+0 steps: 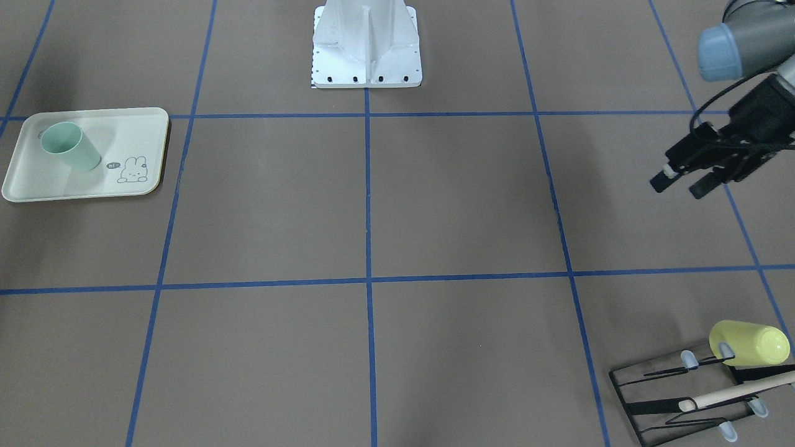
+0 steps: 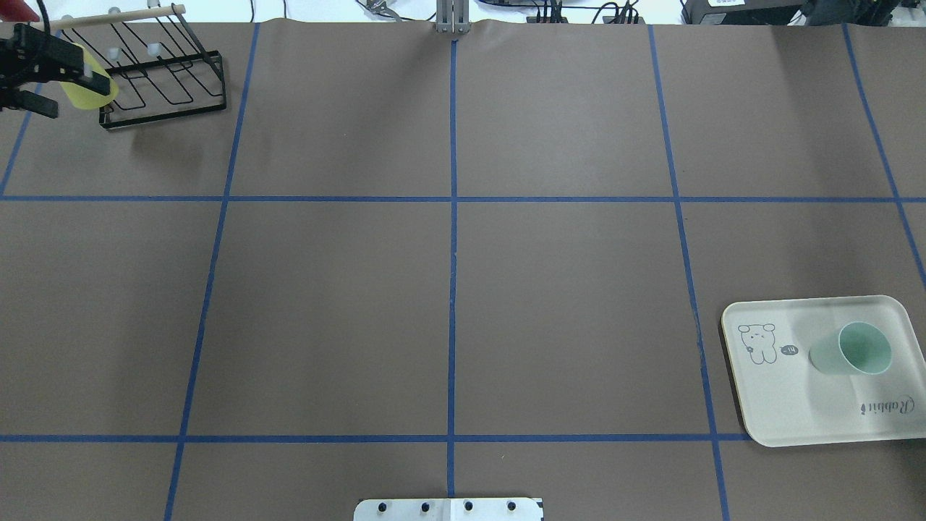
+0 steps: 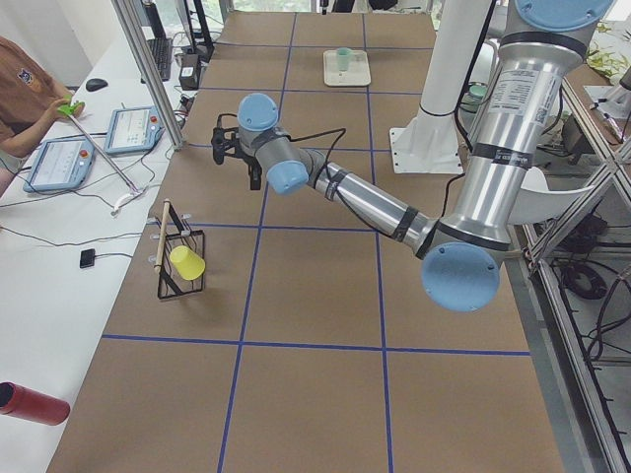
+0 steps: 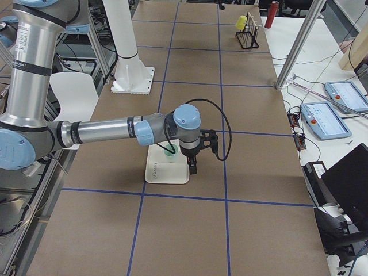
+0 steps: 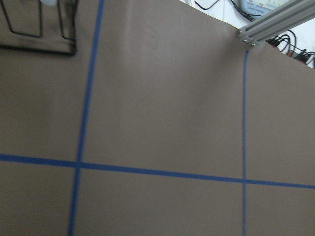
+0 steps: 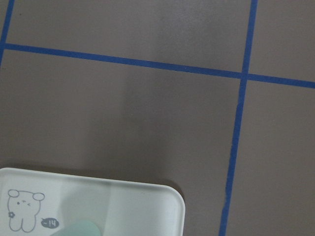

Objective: Left arm grabs green cup and hands to right arm on tray

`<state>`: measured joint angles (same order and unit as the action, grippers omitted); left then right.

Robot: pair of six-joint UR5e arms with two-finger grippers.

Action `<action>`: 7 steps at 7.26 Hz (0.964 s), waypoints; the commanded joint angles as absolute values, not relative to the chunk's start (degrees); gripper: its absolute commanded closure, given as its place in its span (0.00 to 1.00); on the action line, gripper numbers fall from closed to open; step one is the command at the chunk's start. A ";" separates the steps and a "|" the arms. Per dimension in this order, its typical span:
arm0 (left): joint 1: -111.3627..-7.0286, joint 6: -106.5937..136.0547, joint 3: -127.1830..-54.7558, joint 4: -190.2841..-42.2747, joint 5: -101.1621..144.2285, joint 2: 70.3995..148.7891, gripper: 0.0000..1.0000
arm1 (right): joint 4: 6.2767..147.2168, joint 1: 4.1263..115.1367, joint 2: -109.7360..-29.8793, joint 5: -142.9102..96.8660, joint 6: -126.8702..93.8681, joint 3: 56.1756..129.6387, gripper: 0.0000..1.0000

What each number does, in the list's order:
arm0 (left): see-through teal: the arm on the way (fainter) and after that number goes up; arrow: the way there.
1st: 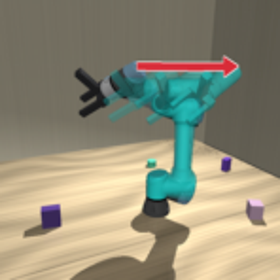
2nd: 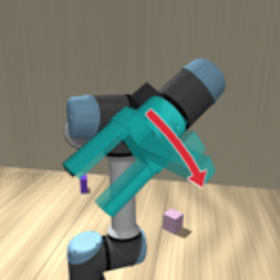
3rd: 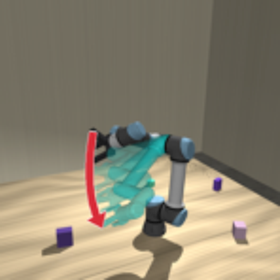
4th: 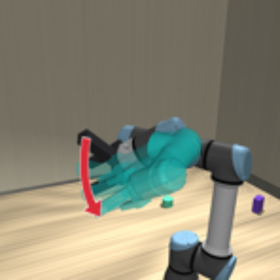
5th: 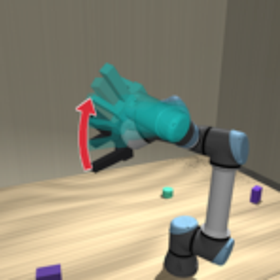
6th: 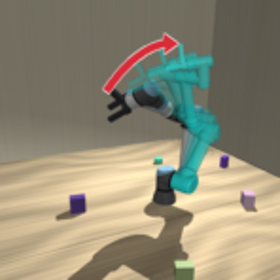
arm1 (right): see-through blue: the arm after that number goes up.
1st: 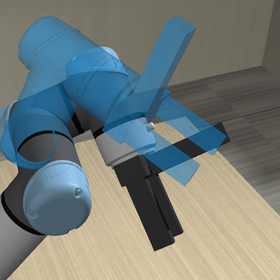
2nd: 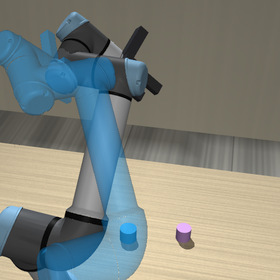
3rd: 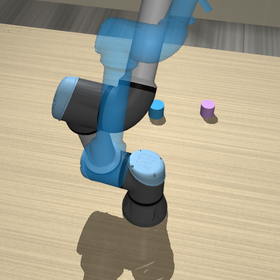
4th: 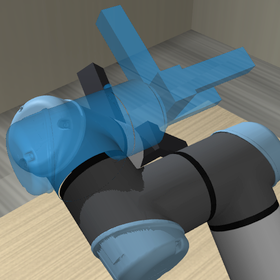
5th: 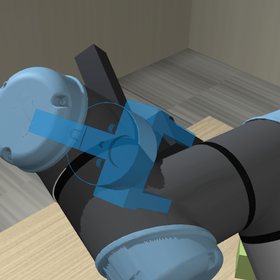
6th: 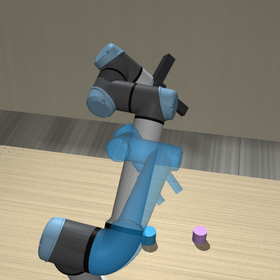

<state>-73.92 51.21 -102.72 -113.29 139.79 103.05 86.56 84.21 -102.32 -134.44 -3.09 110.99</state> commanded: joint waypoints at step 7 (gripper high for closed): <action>-95.89 -19.25 -89.21 -87.97 132.71 96.88 0.00 | 91.05 87.71 -99.76 -132.27 2.37 109.69 0.00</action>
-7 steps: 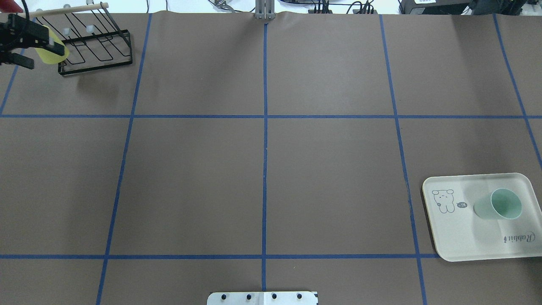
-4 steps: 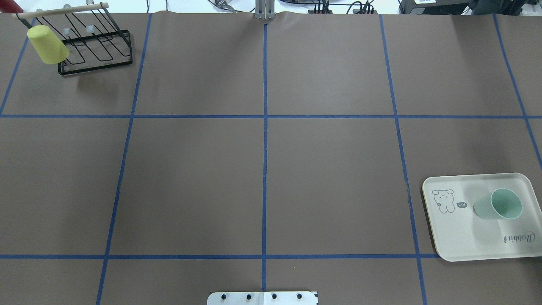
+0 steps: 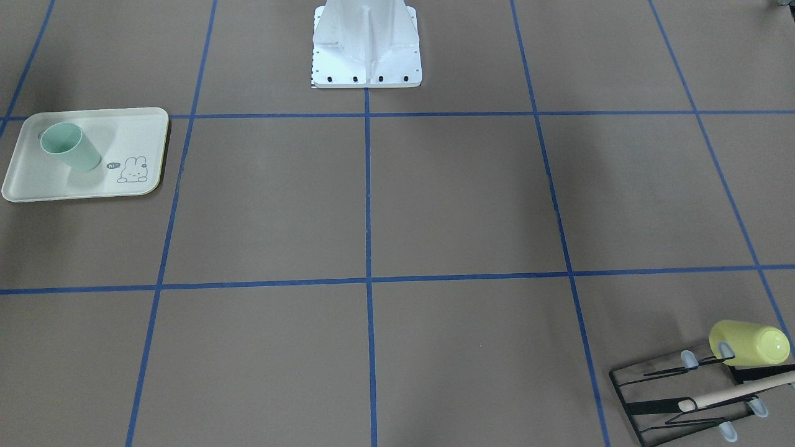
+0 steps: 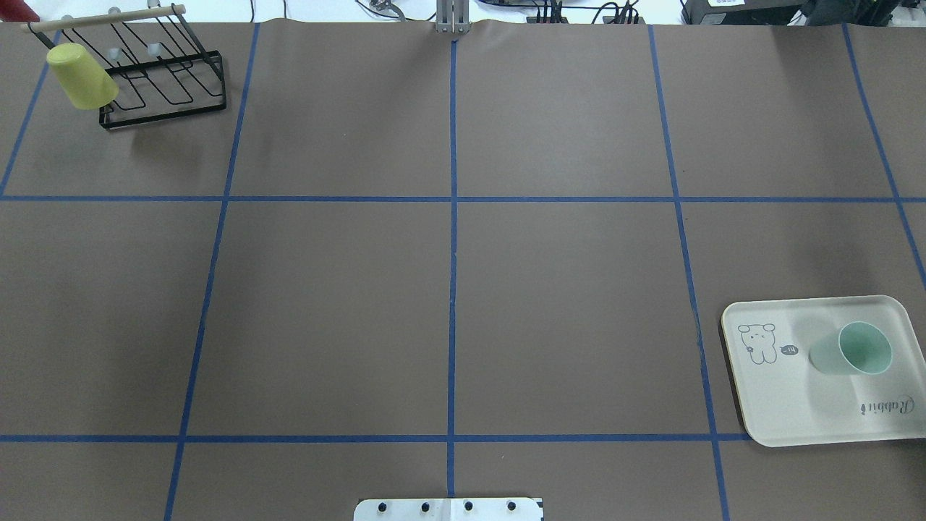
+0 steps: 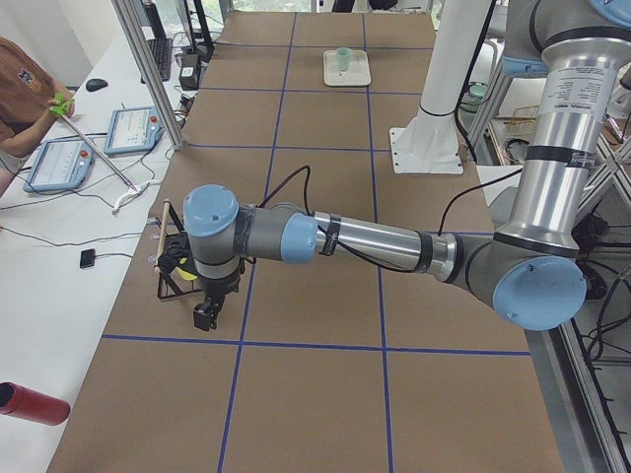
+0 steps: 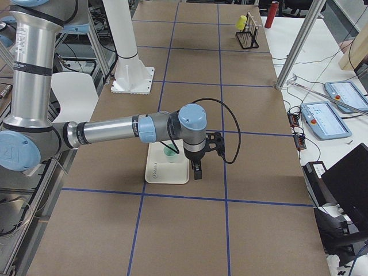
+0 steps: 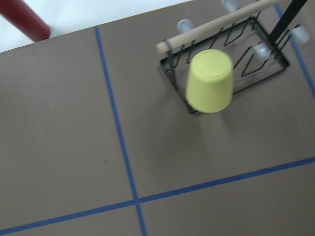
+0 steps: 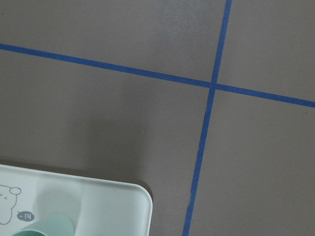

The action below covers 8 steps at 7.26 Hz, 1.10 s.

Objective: Left arm grabs green cup and hands to right arm on tray

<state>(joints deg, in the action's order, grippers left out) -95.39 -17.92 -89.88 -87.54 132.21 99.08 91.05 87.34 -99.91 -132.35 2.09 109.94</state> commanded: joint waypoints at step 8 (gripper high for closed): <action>-94.14 -6.08 -95.80 -87.28 139.04 90.62 0.00 | 90.97 87.71 -99.67 -131.13 2.20 110.13 0.00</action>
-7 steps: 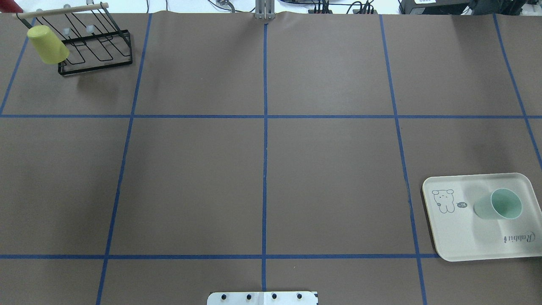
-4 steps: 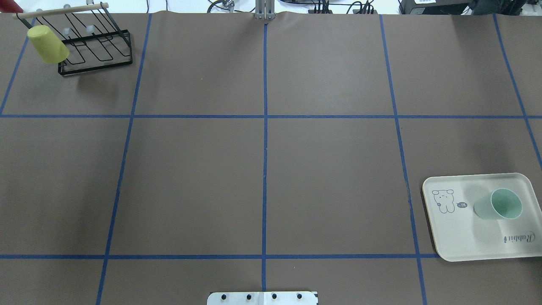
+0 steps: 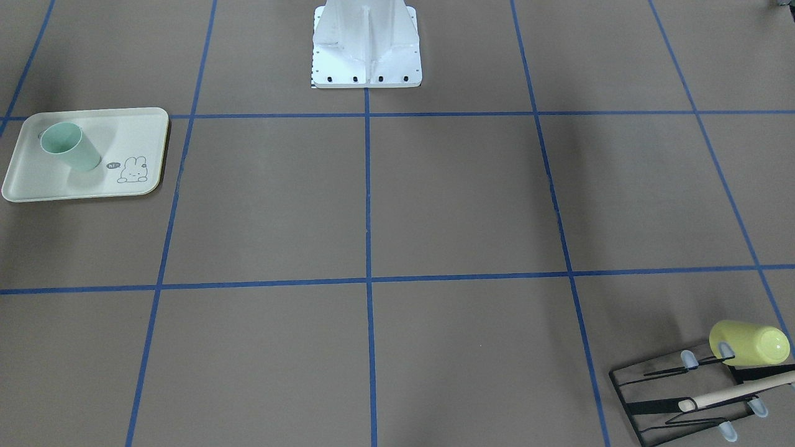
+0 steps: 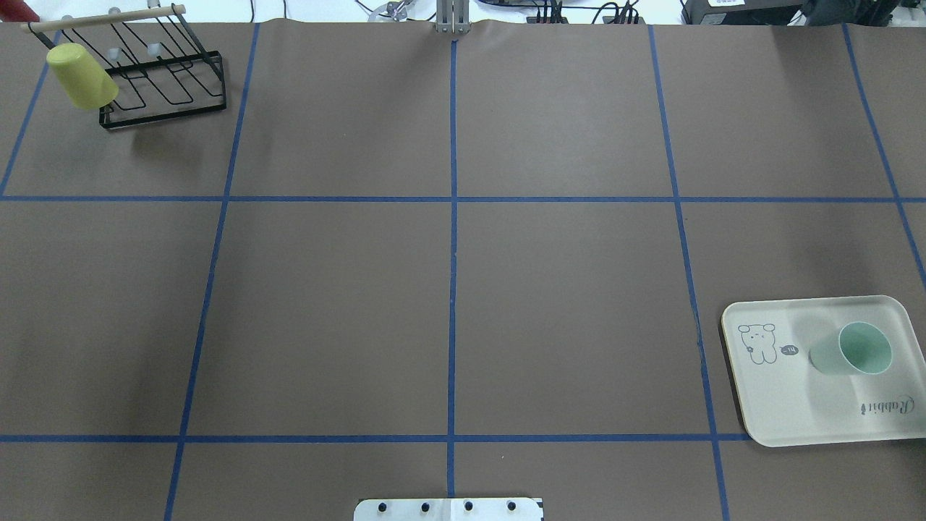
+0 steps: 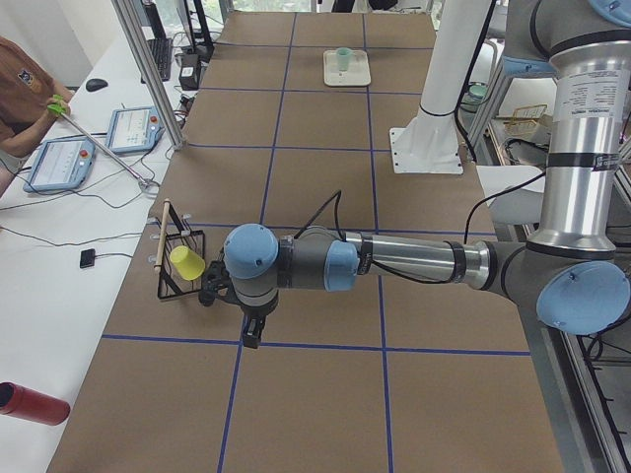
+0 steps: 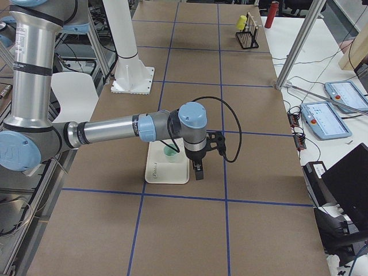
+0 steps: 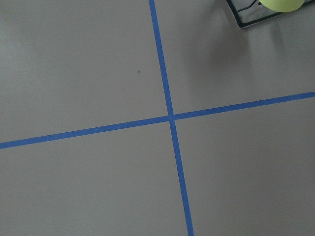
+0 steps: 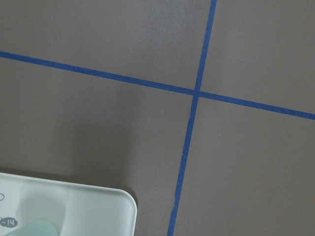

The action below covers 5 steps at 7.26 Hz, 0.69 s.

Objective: Left arm grabs green cup and hands to right arm on tray

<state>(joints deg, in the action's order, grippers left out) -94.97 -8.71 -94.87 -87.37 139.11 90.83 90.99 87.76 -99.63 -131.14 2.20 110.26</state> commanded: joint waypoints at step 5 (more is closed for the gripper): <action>-92.11 -2.37 -99.22 -87.80 138.43 87.81 0.00 | 90.97 87.71 -100.37 -131.57 2.20 110.56 0.00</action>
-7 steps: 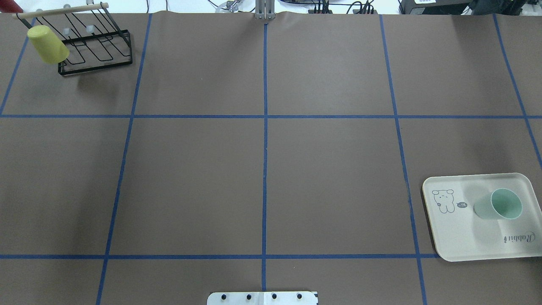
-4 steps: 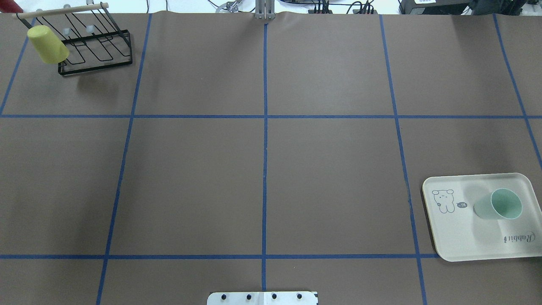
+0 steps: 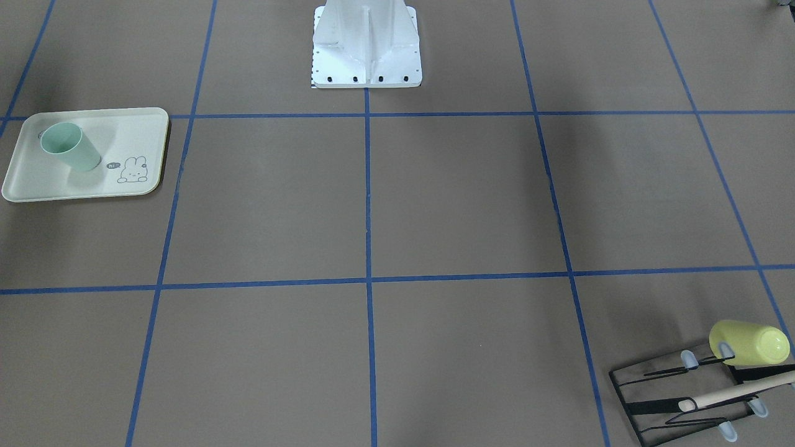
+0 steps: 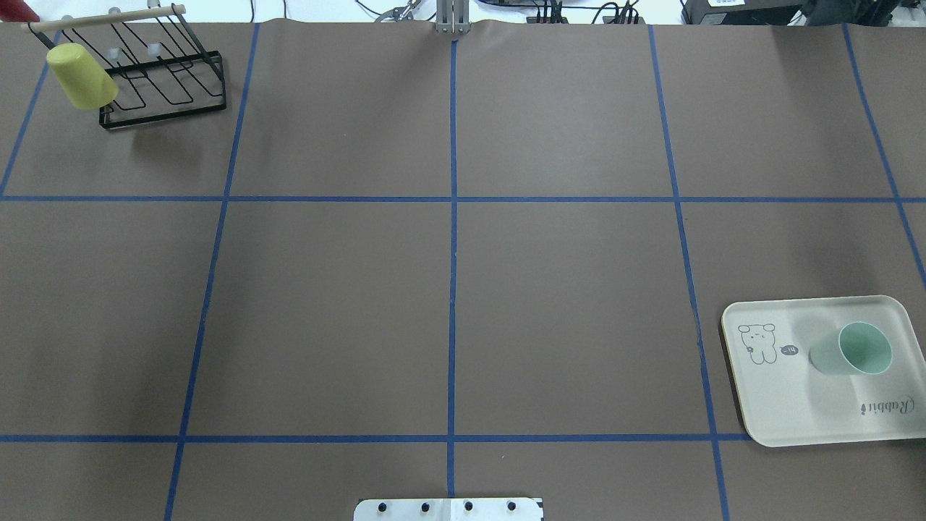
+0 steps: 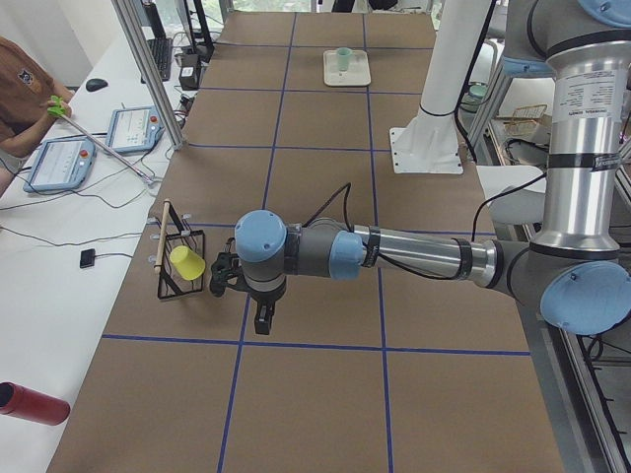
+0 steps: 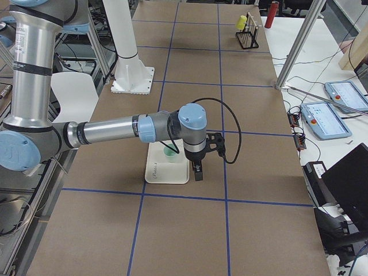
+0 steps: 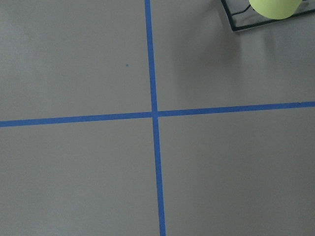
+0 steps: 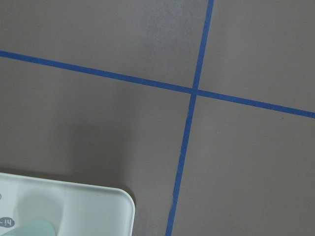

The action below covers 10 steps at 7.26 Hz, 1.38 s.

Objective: Left arm grabs green cup and hands to right arm on tray

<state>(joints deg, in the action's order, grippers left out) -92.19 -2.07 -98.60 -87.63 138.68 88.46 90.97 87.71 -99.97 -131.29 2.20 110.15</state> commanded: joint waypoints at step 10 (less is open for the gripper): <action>-92.11 -2.29 -102.39 -87.80 138.34 86.40 0.00 | 90.79 87.71 -100.02 -131.22 2.20 110.39 0.00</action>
<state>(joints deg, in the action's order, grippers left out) -92.11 -2.30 -102.42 -87.80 138.34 86.46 90.86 87.71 -100.21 -131.43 2.20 110.40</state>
